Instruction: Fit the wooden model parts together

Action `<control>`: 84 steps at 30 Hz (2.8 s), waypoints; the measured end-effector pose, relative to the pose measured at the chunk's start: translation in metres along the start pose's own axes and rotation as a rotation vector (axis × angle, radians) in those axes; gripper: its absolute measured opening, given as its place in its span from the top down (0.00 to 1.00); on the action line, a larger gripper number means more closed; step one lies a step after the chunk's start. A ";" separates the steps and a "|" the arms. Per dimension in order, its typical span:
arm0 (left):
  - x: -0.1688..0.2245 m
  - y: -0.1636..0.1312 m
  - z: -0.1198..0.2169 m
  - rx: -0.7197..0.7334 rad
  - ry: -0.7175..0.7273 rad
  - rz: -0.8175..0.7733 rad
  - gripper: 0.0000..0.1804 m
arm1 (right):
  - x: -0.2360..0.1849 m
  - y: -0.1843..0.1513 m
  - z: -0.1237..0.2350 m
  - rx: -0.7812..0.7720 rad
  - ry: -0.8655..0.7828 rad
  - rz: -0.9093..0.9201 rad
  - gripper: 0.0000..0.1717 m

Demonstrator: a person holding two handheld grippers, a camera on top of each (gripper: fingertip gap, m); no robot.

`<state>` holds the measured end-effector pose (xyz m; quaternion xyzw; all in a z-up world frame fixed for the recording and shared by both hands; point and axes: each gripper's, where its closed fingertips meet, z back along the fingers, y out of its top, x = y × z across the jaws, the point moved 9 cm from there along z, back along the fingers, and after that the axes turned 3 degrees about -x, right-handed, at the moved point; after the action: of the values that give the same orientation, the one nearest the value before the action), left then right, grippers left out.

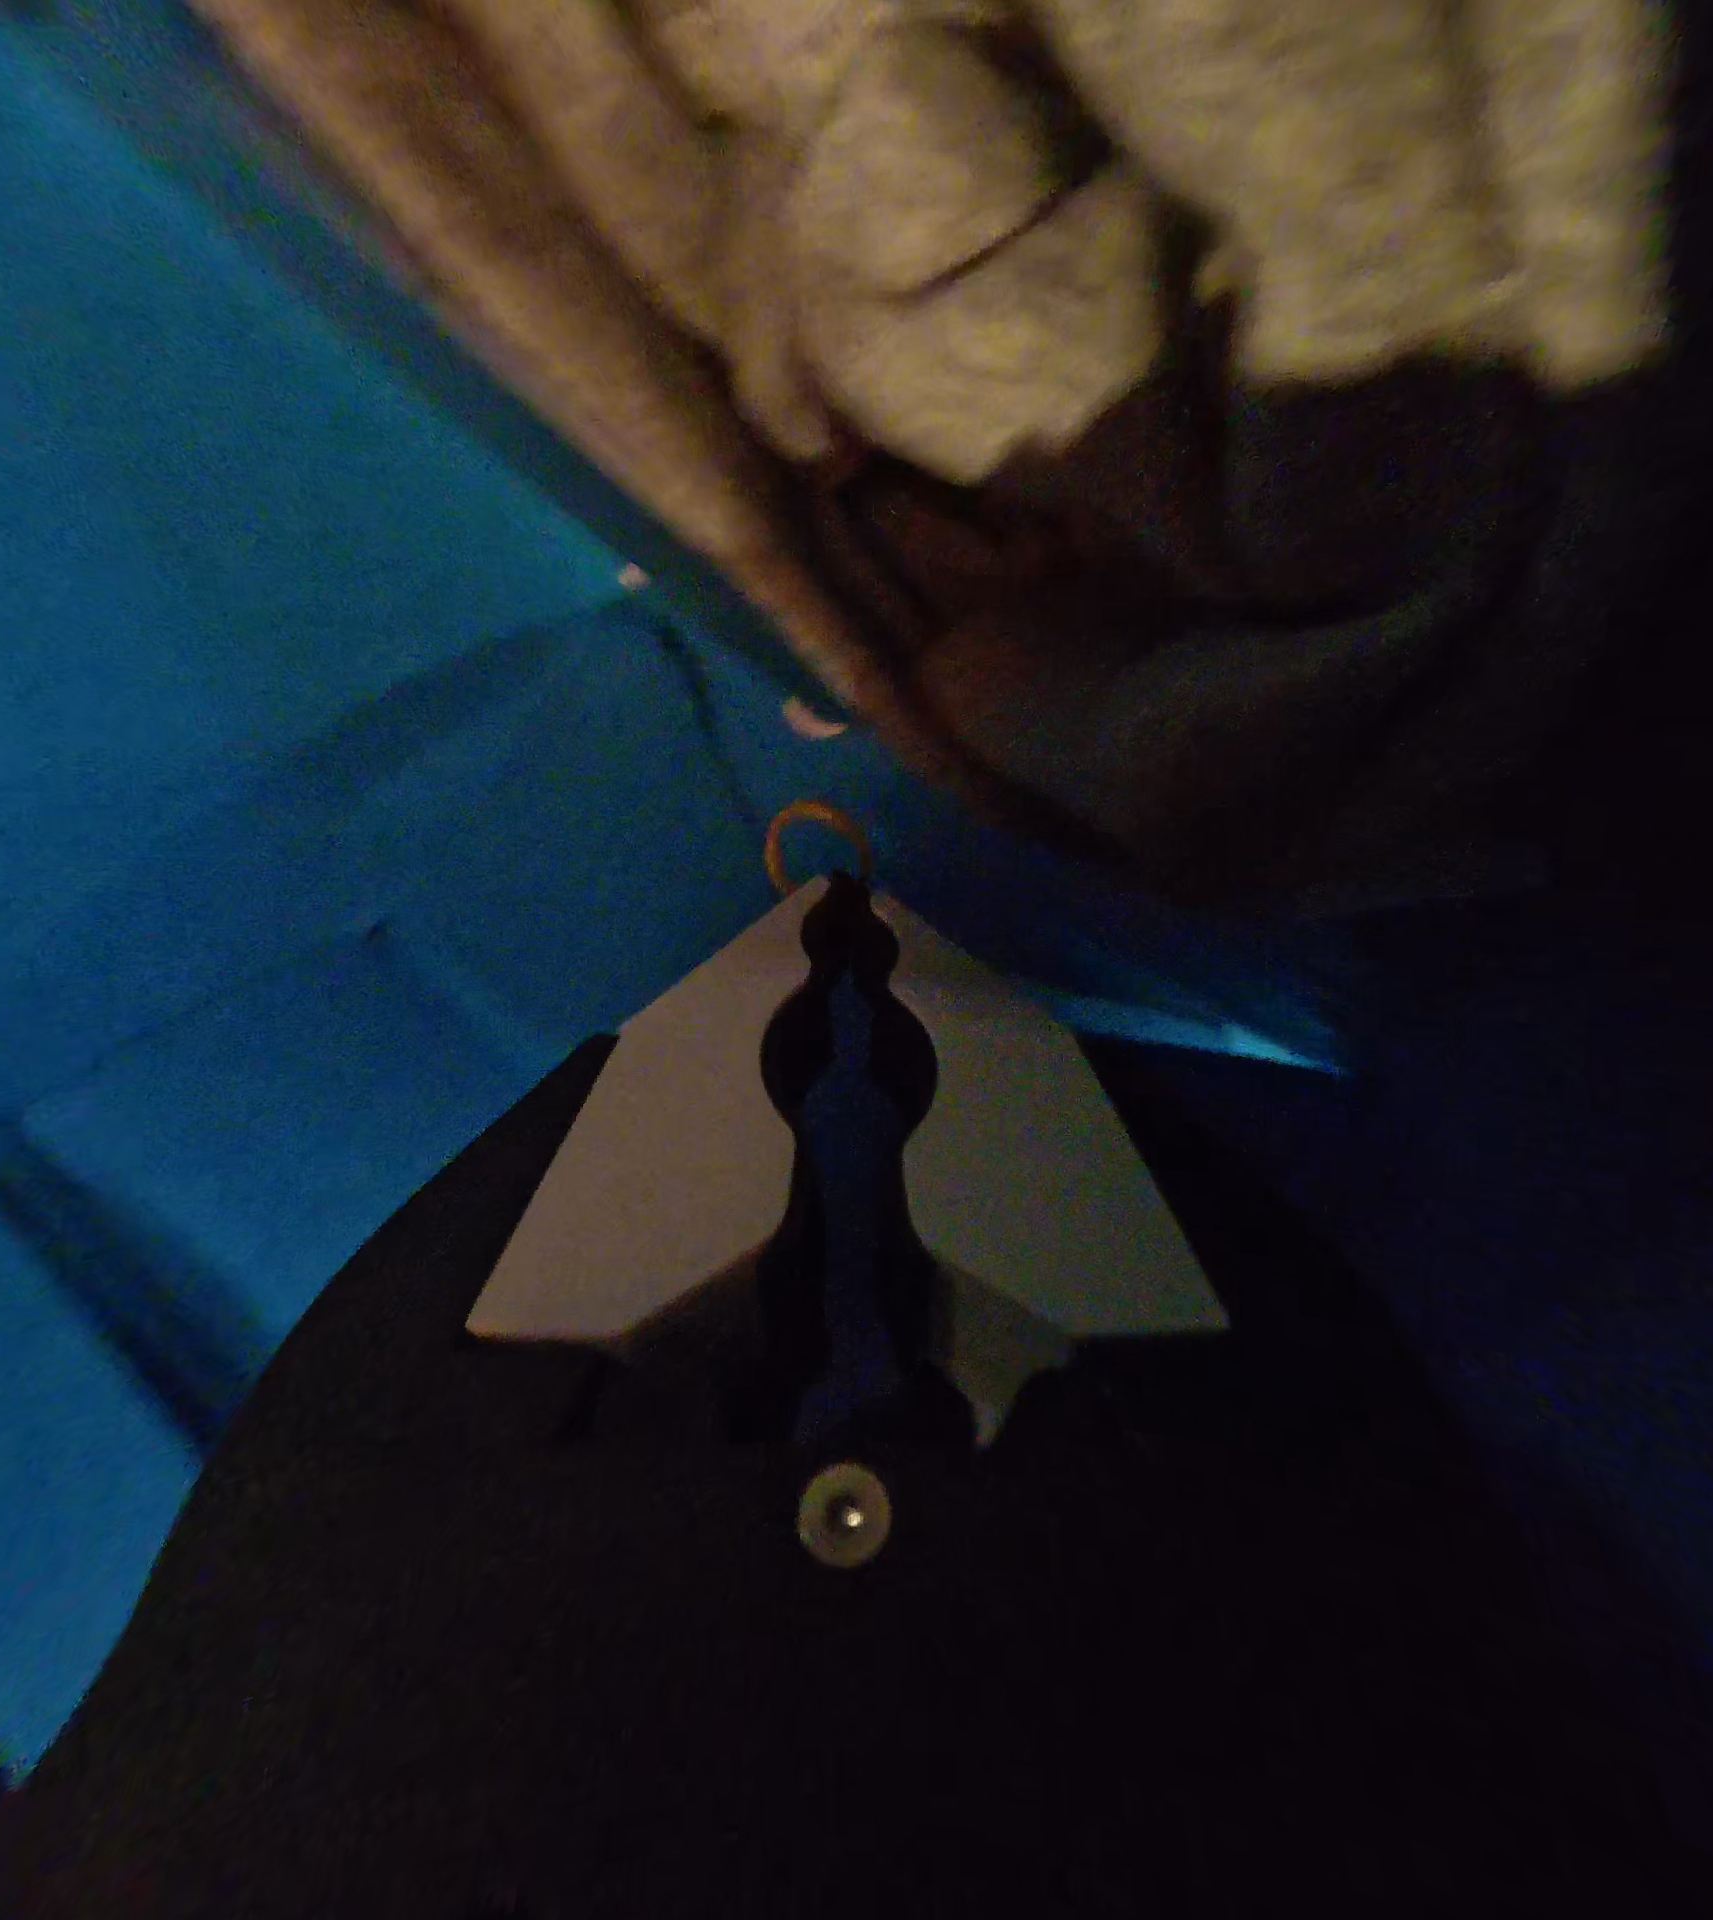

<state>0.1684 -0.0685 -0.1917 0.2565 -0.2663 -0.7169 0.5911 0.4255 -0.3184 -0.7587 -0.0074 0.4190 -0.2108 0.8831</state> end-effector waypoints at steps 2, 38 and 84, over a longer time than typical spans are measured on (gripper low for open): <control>0.000 0.000 0.000 0.000 0.002 -0.002 0.99 | -0.007 0.001 0.010 0.044 0.021 -0.005 1.00; 0.006 0.012 0.035 0.416 0.071 -0.068 0.99 | -0.559 -0.038 0.299 0.592 -0.092 0.975 1.00; 0.006 0.023 0.044 0.566 0.027 -0.175 0.99 | -0.604 -0.001 0.296 0.426 0.114 0.724 1.00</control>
<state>0.1540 -0.0750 -0.1440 0.4427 -0.4244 -0.6588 0.4358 0.3066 -0.1395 -0.1213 0.3346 0.3899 0.0310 0.8573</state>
